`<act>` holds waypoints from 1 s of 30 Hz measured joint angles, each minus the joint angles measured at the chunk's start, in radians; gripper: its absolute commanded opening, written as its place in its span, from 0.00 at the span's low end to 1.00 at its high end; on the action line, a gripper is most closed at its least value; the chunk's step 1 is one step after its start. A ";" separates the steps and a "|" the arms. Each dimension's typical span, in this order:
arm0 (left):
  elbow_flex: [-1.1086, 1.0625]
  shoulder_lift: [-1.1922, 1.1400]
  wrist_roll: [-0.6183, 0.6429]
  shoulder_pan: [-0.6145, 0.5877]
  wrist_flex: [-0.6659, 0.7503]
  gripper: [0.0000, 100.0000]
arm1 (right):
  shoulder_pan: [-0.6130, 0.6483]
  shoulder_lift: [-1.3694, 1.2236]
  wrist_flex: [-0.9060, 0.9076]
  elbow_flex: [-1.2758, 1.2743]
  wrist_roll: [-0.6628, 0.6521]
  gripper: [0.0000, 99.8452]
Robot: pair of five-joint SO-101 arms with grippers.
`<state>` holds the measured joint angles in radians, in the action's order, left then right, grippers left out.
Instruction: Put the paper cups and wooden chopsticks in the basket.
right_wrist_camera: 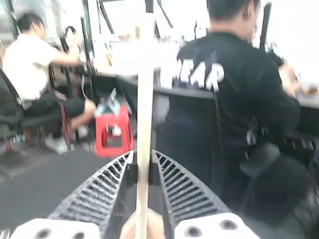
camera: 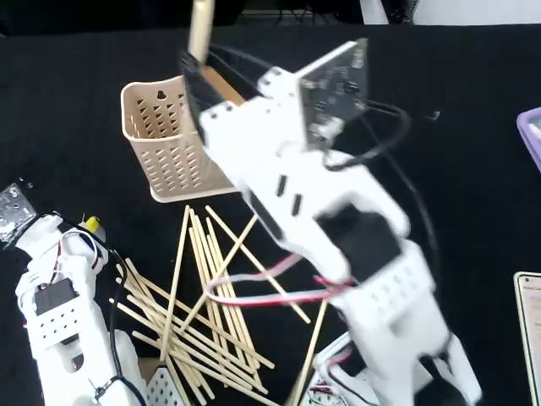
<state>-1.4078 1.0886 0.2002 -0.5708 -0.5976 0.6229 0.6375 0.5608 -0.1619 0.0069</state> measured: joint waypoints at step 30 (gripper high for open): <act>0.000 0.000 0.000 0.000 0.000 0.22 | 0.005 -0.201 0.299 -0.012 0.000 0.11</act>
<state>-1.4078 1.0886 0.2002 -0.5708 -0.5976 0.6276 0.4365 0.8600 -0.1741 0.0069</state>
